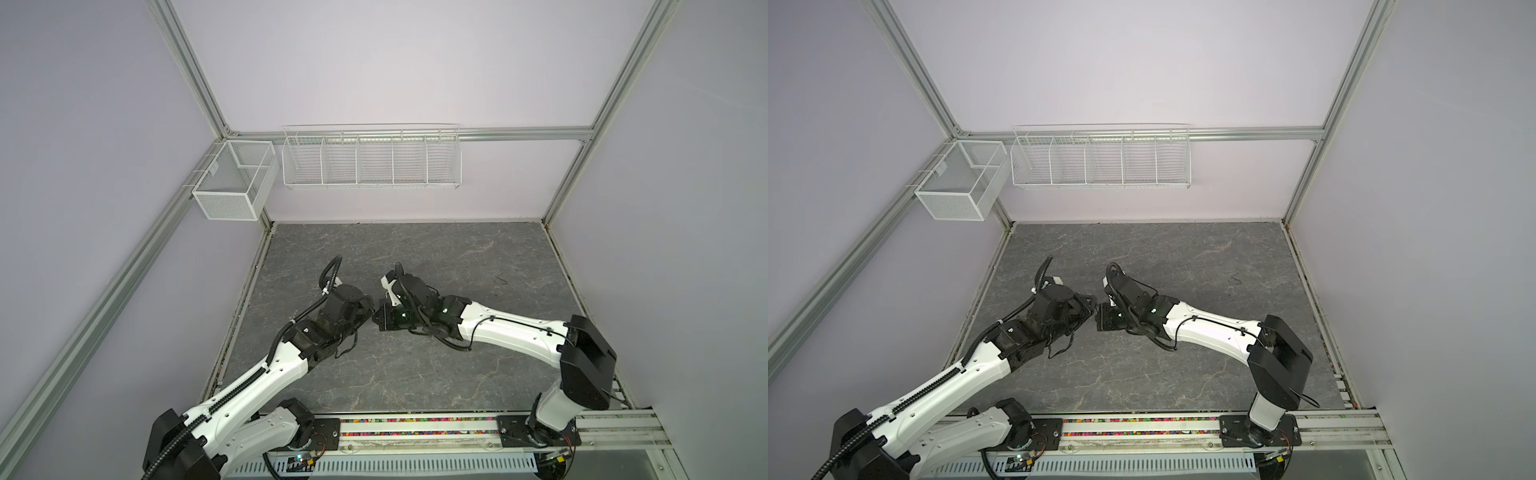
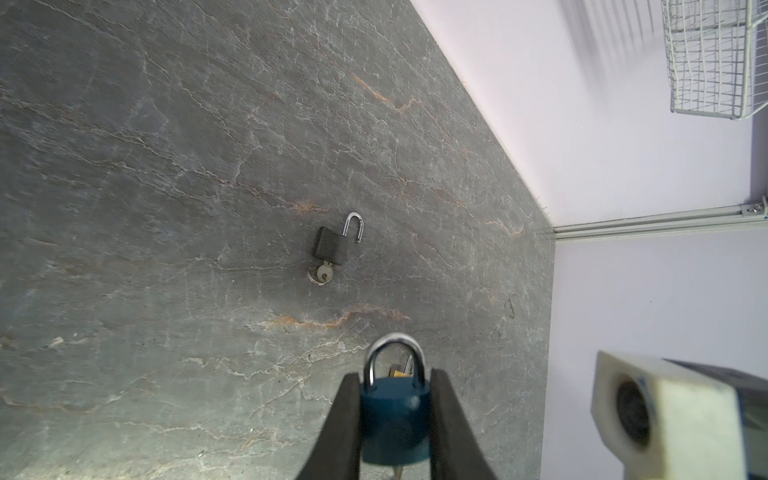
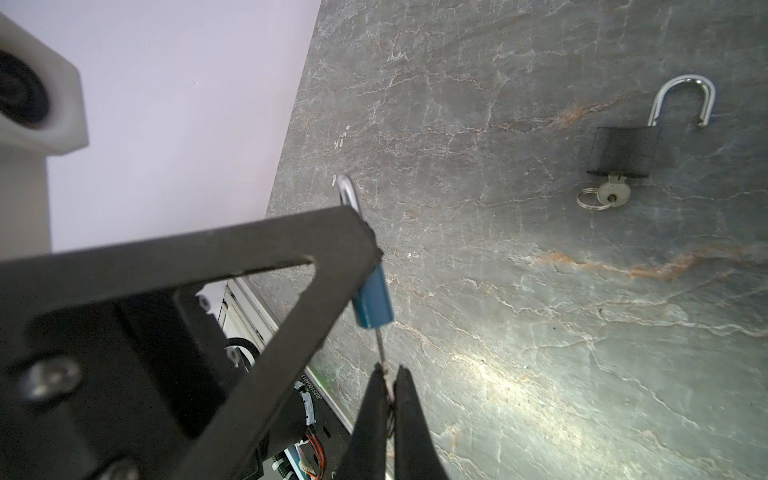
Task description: Unlock with the key
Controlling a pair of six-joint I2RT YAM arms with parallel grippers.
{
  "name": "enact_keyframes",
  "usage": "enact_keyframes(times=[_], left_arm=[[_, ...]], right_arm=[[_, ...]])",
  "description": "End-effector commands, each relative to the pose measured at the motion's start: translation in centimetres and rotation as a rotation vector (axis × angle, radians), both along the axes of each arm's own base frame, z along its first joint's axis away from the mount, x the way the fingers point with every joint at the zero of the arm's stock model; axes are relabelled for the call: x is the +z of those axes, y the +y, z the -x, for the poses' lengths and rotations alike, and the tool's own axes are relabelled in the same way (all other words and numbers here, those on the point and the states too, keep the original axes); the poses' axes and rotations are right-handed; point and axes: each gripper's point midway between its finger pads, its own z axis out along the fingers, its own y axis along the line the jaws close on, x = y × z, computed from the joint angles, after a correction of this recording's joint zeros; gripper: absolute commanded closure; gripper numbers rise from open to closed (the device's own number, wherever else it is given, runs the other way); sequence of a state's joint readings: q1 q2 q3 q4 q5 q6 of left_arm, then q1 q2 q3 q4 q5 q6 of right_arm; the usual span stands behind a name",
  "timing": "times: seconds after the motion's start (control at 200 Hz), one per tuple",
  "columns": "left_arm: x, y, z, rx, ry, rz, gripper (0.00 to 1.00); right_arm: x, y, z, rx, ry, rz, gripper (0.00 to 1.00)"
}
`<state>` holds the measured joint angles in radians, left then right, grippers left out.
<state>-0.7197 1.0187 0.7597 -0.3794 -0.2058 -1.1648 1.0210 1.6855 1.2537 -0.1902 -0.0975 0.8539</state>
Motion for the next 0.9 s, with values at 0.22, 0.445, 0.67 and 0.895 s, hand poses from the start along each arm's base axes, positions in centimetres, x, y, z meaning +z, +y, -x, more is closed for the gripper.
enact_keyframes(times=[0.22,0.445,0.67,0.895], left_arm=[[1.5,-1.2,0.3,-0.059,0.001,0.036,1.0],[1.0,-1.9,0.7,-0.127,0.009,0.007,1.0],[-0.6,-2.4,2.0,-0.239,0.047,-0.067,1.0],[-0.5,-2.2,2.6,-0.253,0.055,-0.061,1.0]], right_arm=[[0.1,1.0,-1.2,-0.041,0.026,-0.033,0.93],[3.2,1.8,-1.1,0.011,0.025,-0.116,0.94],[4.6,0.3,-1.7,-0.006,-0.005,-0.103,0.94],[4.3,0.5,-1.9,0.006,-0.005,-0.104,0.94]])
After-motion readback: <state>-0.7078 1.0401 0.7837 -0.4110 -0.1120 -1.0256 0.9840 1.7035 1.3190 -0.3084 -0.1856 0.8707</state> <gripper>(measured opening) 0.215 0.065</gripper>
